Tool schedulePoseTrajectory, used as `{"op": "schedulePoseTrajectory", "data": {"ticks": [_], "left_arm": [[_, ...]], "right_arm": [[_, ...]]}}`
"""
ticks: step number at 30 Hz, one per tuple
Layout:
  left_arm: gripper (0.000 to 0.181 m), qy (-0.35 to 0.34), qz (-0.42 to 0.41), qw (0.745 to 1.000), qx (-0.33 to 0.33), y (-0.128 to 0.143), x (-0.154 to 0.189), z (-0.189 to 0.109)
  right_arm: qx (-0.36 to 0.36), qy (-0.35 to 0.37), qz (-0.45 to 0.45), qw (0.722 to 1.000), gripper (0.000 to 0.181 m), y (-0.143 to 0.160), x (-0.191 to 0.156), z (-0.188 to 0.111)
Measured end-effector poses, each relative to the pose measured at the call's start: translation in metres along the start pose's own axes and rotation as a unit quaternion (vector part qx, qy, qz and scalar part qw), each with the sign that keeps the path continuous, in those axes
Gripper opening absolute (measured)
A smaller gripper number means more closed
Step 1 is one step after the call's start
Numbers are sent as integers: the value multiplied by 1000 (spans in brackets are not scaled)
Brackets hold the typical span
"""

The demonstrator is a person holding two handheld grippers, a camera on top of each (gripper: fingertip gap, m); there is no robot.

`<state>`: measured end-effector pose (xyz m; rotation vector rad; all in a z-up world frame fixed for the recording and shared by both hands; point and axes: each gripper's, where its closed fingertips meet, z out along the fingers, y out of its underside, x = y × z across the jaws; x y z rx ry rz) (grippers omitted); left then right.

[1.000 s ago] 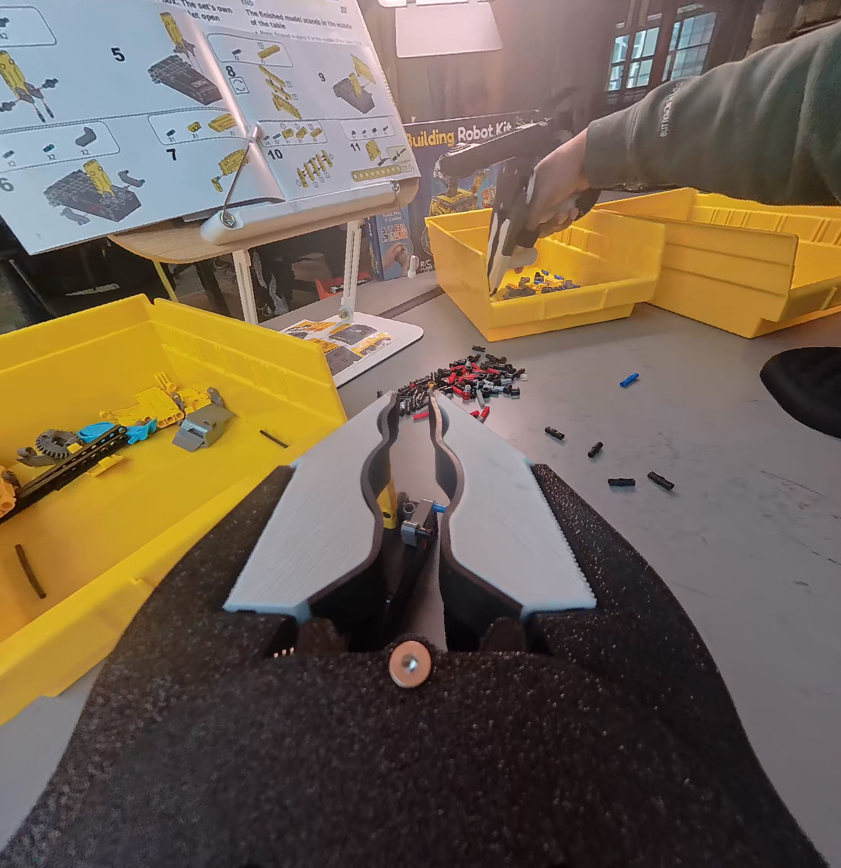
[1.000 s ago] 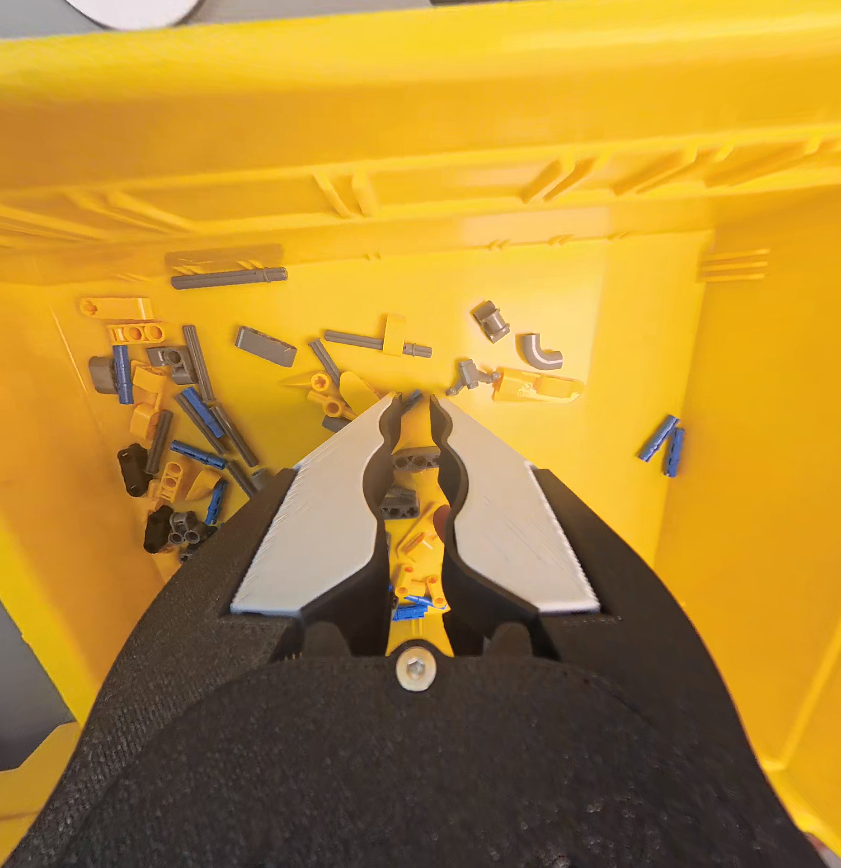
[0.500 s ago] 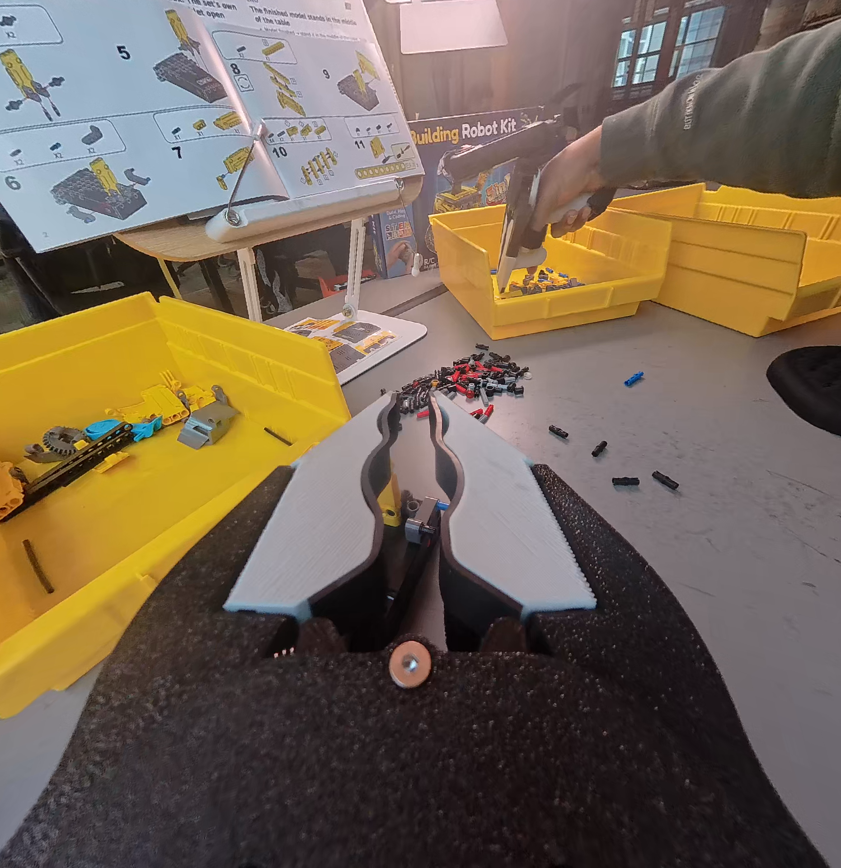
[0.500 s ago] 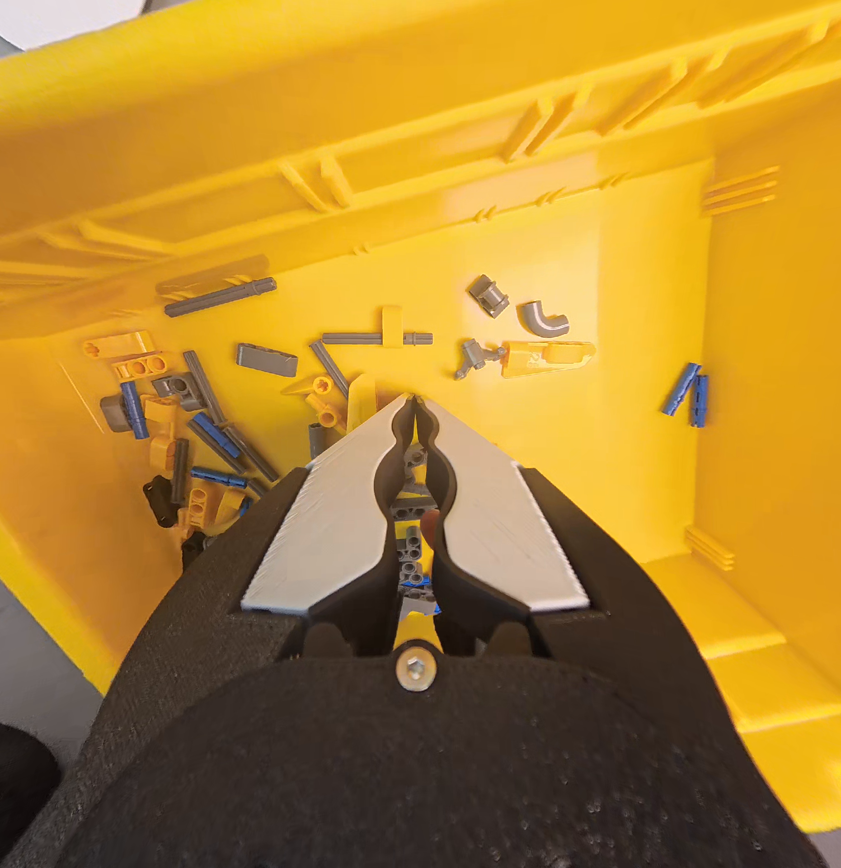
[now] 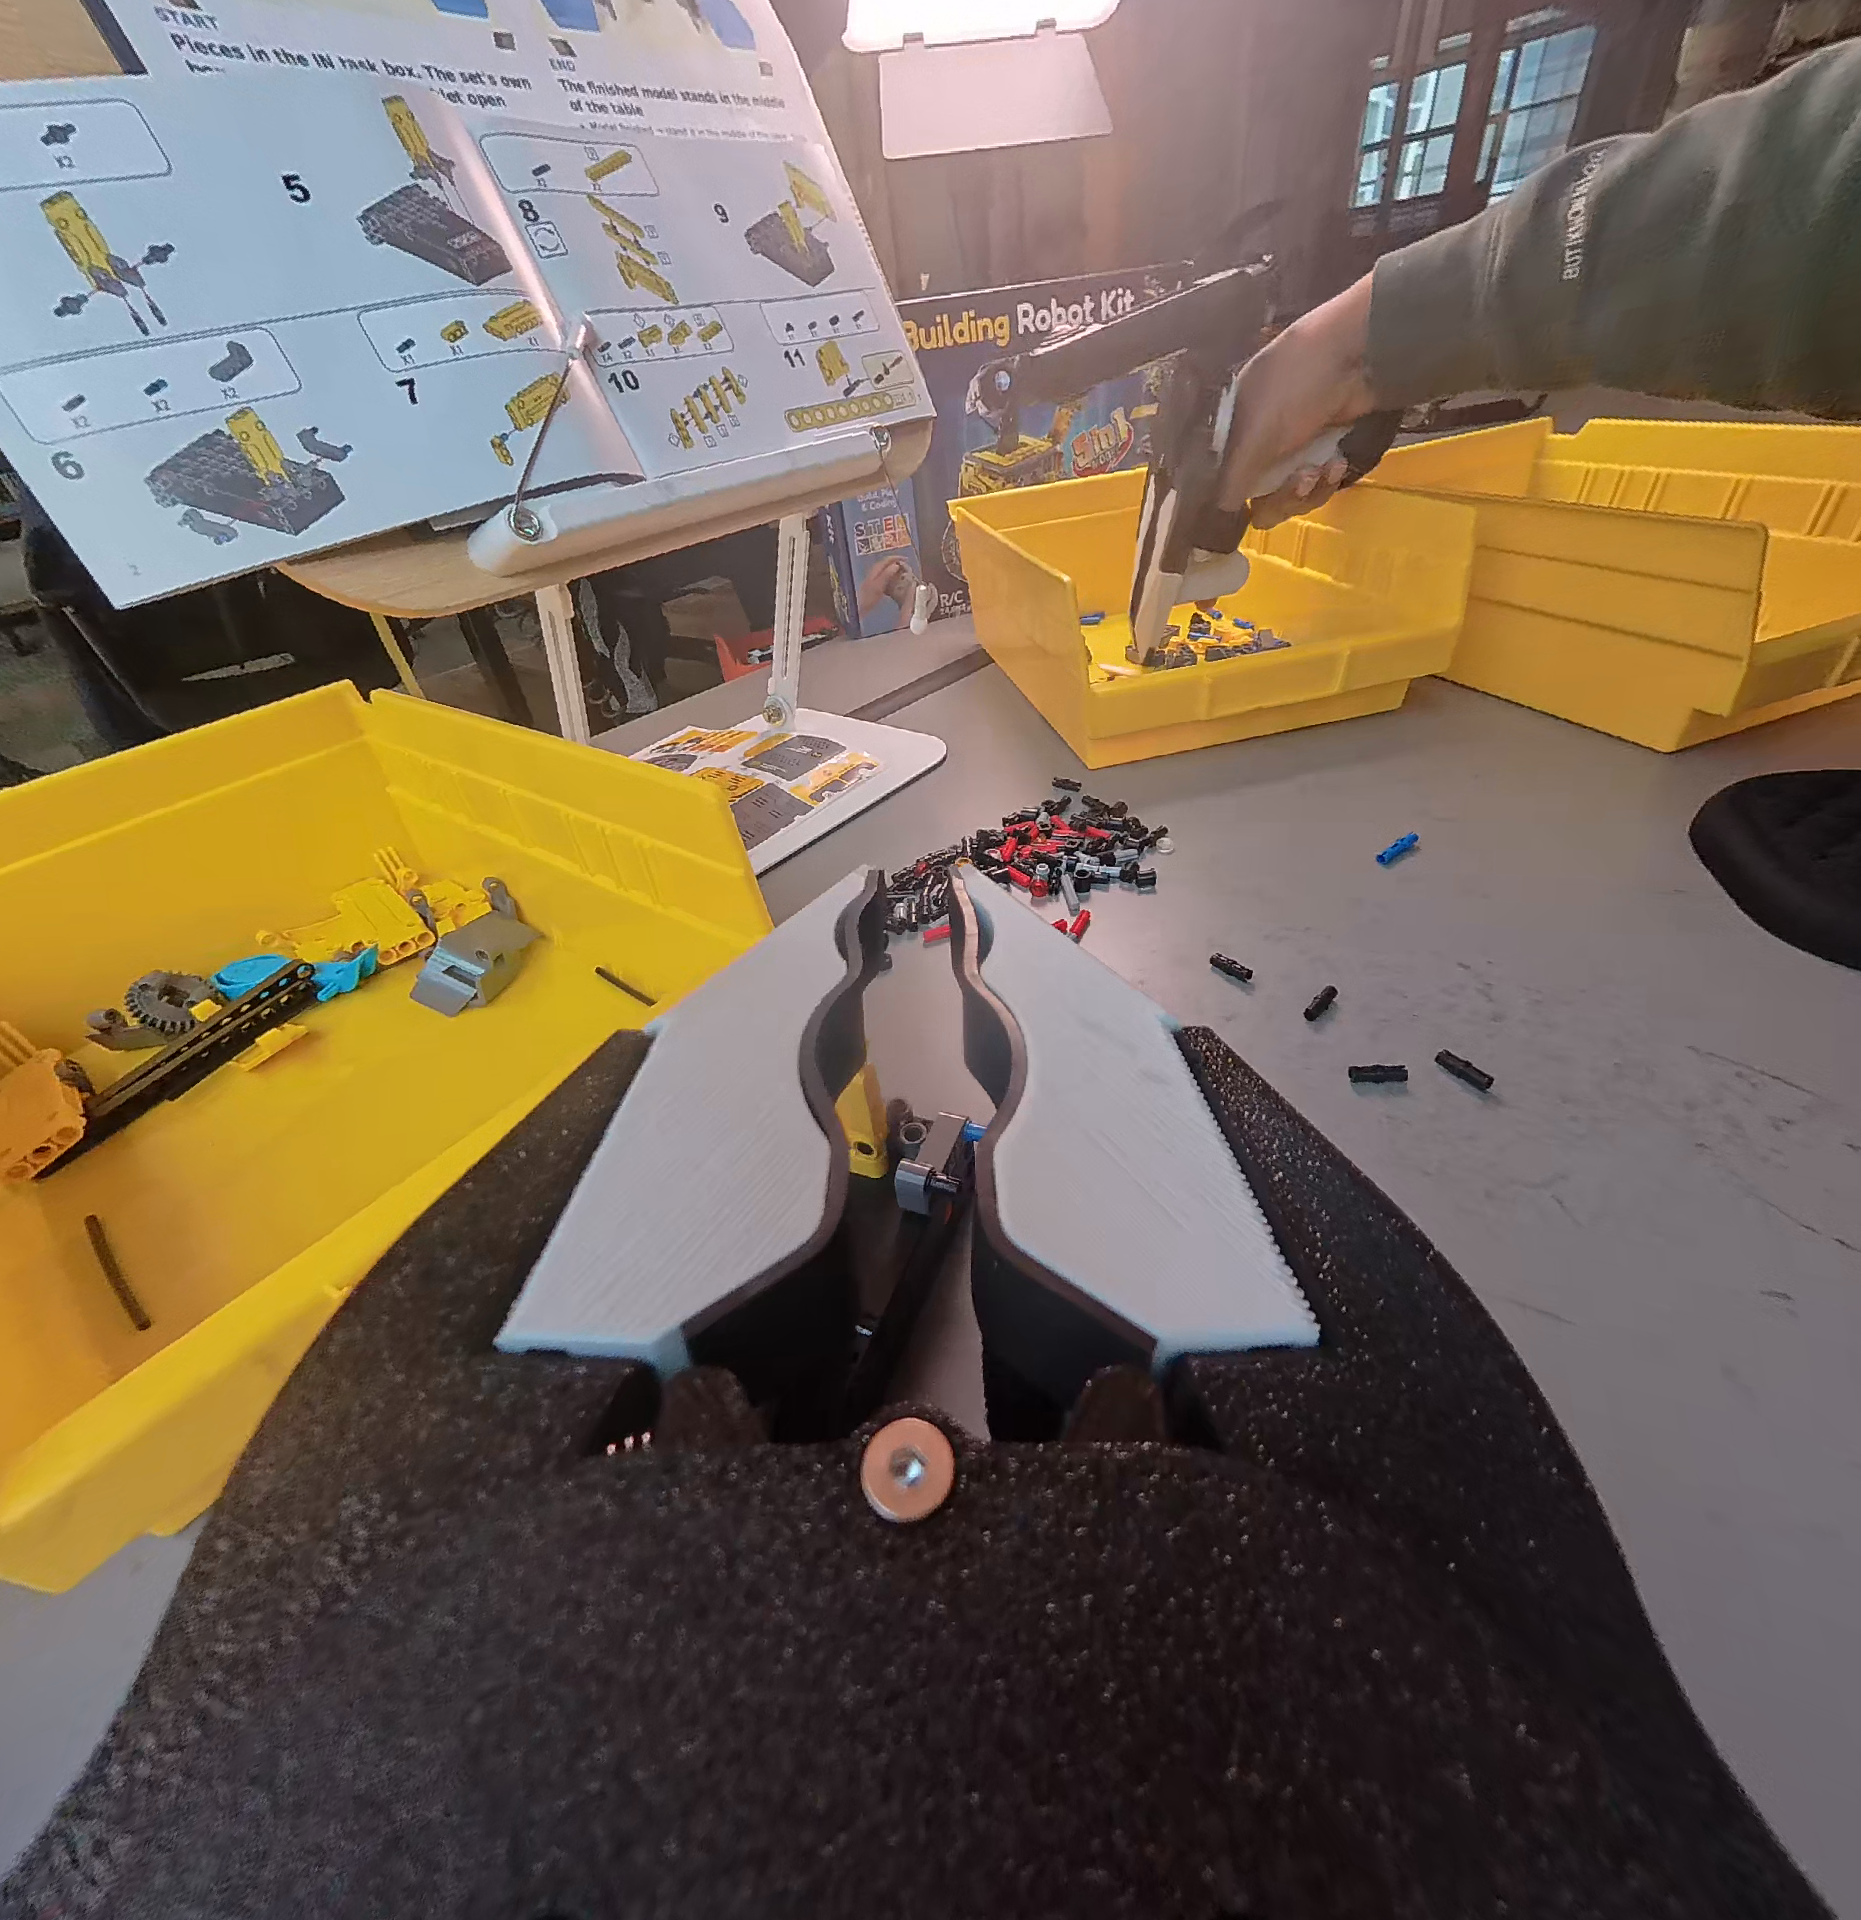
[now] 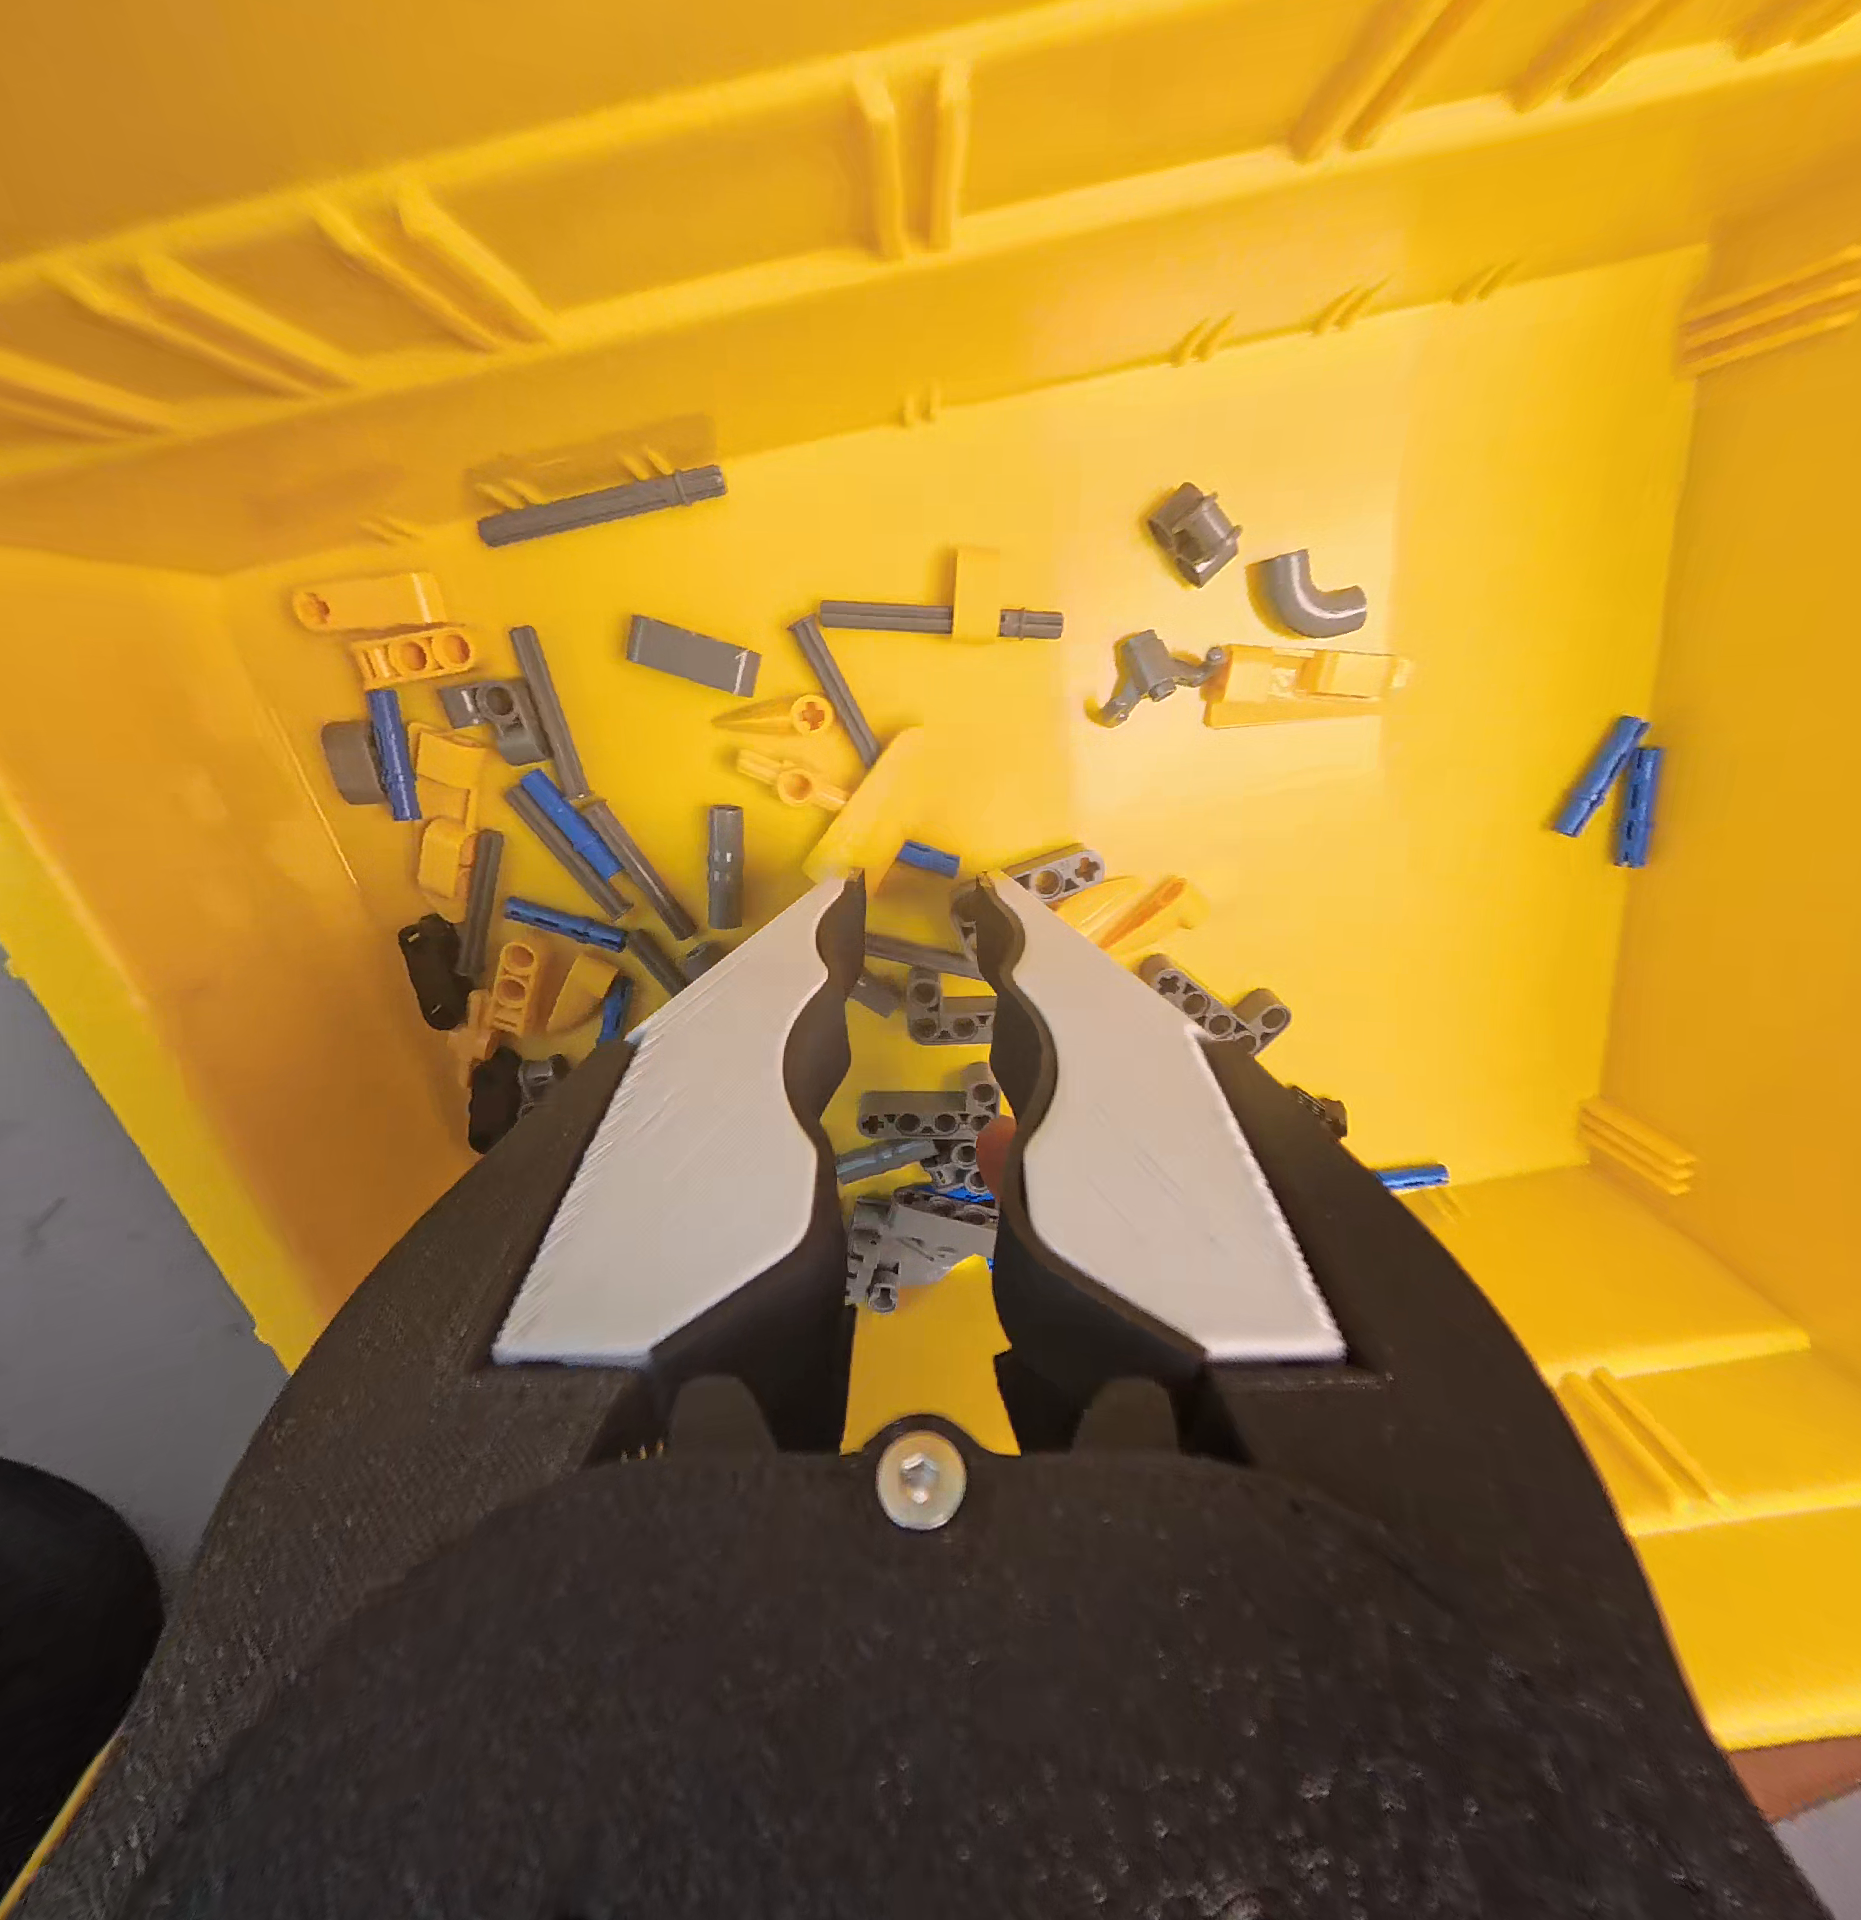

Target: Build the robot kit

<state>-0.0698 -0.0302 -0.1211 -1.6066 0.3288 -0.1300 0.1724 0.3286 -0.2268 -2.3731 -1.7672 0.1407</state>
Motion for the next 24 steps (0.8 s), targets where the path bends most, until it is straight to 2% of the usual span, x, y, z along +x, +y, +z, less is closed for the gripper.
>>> {"op": "schedulePoseTrajectory", "data": {"ticks": [4, 7, 11, 13, 16, 21, 24], "left_arm": [[10, -1, -1, 1000, -2, 1, -1, 0], [10, -1, 0, 1000, -5, 3, -1, 1], [10, -2, -2, 1000, -7, 4, -2, 1], [10, -2, -3, 1000, -9, 6, -2, 2], [10, 0, -3, 1000, -13, 8, -2, 3], [10, -1, -1, 1000, -17, 10, -2, 3], [10, -5, 0, 1000, -15, 9, -4, 2]], "right_arm": [[-9, -12, -51, 999, 32, 1, -17, -1], [4, -3, -74, 997, 32, -4, -11, -5], [-9, -7, -133, 991, 32, 6, -8, -4], [-14, -7, -142, 990, 30, 8, -9, 1], [5, 11, -135, 991, 15, 0, -4, 3], [2, -6, -140, 990, 17, -1, -6, 4], [-23, -14, -172, 985, 15, 7, -19, 9]]}}
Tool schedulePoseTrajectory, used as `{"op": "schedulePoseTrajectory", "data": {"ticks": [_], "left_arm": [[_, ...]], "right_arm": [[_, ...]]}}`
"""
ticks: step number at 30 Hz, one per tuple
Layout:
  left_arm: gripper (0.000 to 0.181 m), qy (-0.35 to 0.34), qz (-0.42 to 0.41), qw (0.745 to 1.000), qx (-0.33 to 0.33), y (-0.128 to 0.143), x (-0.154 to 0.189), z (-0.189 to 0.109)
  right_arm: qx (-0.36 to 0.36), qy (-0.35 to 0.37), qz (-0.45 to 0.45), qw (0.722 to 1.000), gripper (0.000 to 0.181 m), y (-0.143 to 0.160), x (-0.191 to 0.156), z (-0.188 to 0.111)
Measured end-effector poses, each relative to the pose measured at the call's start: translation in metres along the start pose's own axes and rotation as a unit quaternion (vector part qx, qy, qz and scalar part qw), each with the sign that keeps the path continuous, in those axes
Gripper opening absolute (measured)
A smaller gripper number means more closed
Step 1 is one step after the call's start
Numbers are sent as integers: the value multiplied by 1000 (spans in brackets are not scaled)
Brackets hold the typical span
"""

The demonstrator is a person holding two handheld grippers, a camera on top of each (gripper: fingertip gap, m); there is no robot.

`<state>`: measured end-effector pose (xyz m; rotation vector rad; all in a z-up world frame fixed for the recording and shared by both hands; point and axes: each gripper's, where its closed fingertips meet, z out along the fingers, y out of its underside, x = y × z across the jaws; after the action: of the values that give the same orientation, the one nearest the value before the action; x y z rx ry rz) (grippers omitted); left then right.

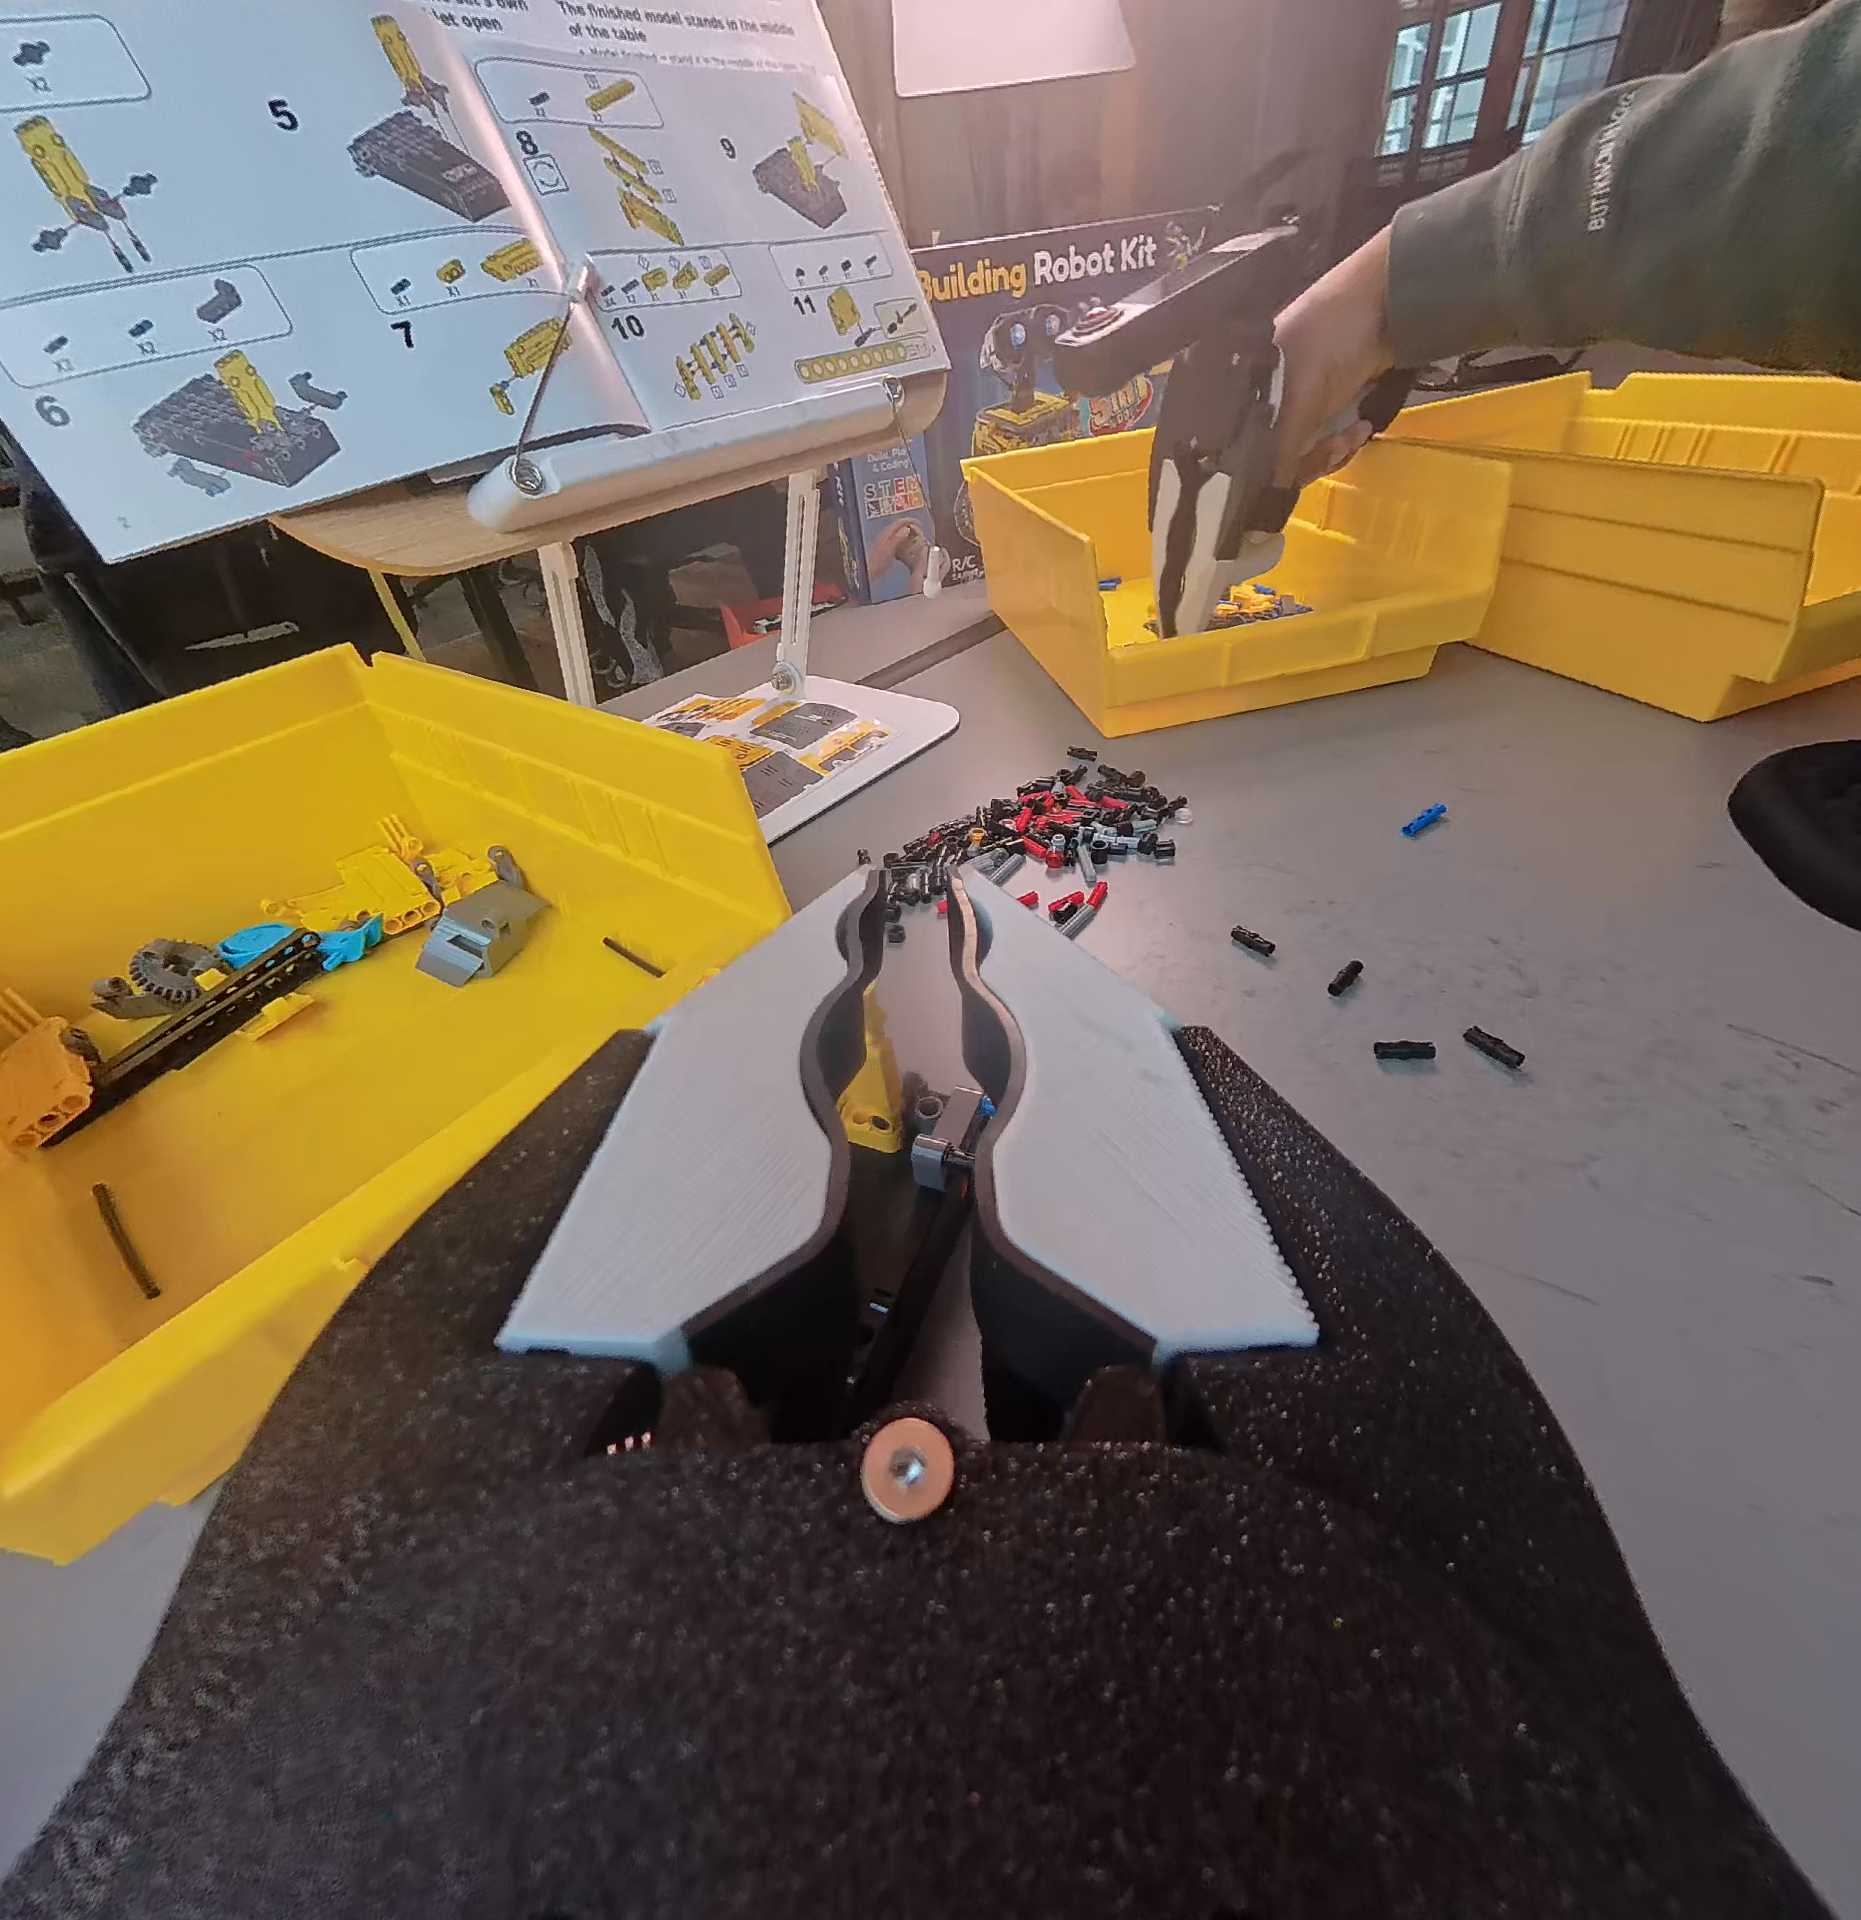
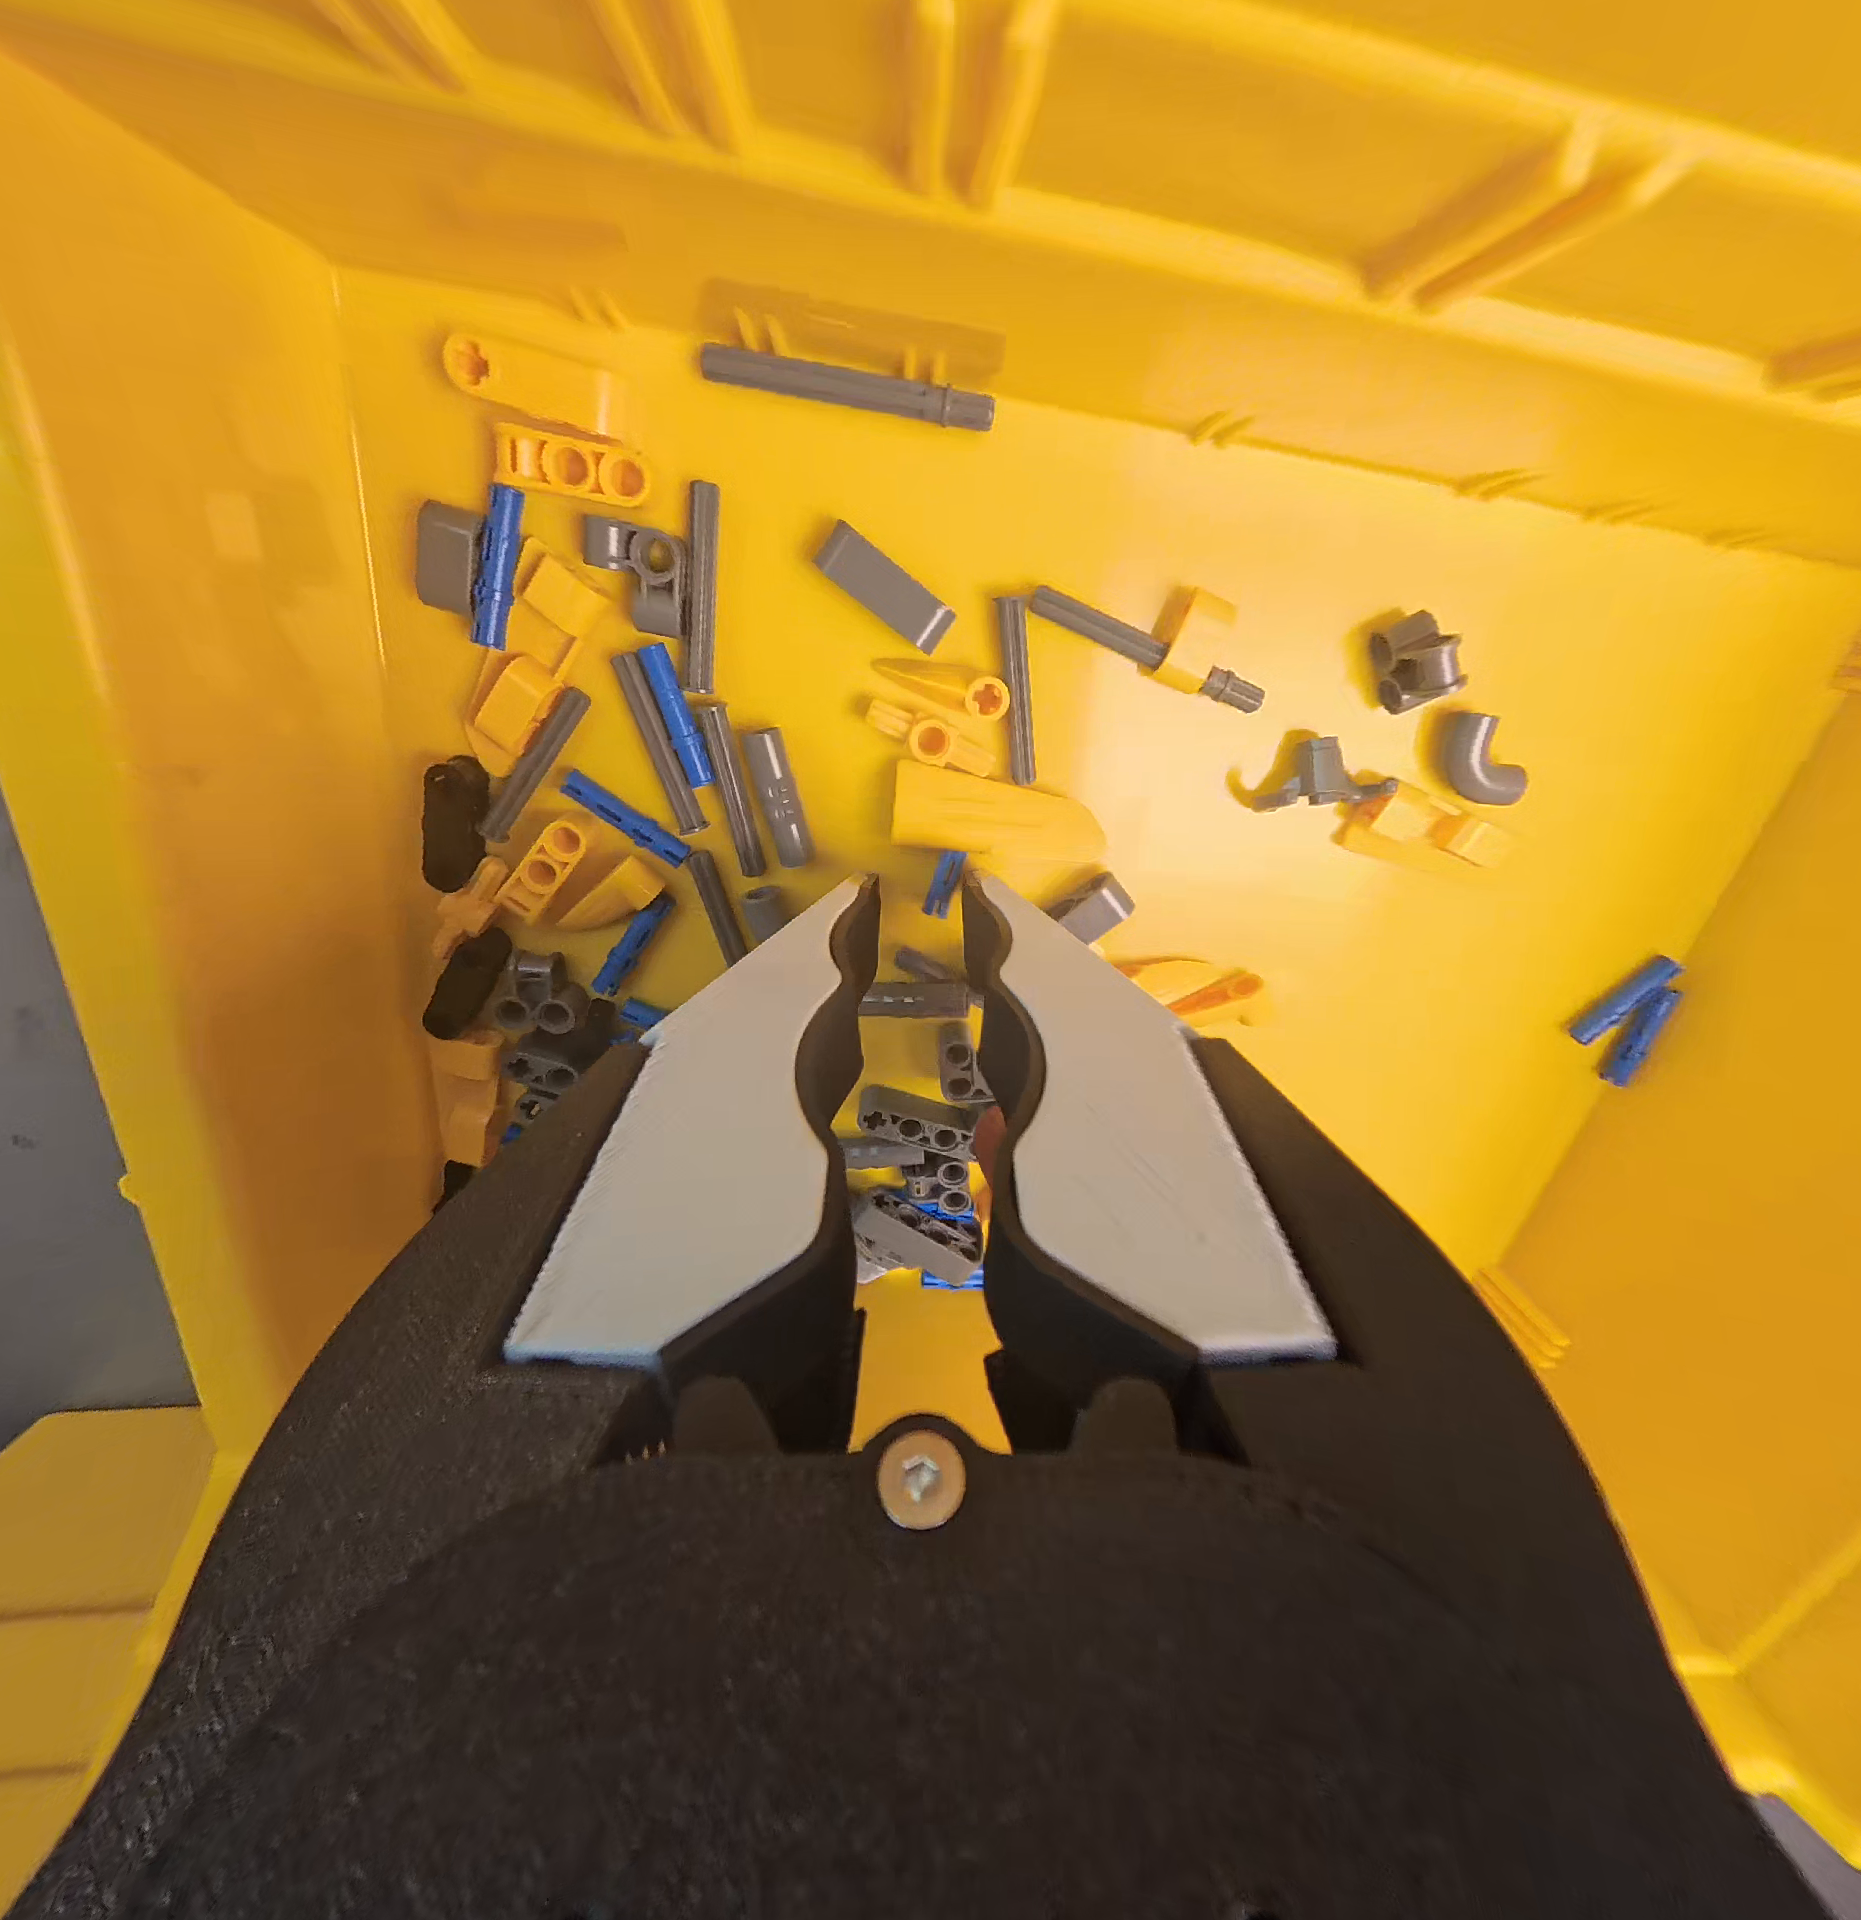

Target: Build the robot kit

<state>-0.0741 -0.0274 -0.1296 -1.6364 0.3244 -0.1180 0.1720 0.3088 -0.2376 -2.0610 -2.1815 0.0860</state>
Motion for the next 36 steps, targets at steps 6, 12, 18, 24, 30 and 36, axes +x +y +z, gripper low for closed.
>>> {"op": "schedulePoseTrajectory", "data": {"ticks": [6, 12, 18, 24, 30, 36], "left_arm": [[10, 6, 4, 1000, 3, -3, 4, 0], [10, 4, 17, 1000, 7, -7, 7, -2], [10, 4, 21, 1000, 12, -11, 8, -4], [10, 15, 33, 999, 12, -14, 18, -4], [10, 9, 39, 999, 24, -23, 18, -9], [10, 13, 21, 1000, 17, -18, 16, -7]], "right_arm": [[2, -5, 19, 1000, 11, 1, -2, 0], [-12, -11, 20, 1000, 3, 2, -2, -2], [42, 23, -23, 999, 3, -20, -25, -64], [53, 46, -79, 994, 4, -34, -76, -111], [128, 7, -161, 978, 4, -78, -190, -123], [123, -28, -209, 970, 4, -84, -271, -78]]}}
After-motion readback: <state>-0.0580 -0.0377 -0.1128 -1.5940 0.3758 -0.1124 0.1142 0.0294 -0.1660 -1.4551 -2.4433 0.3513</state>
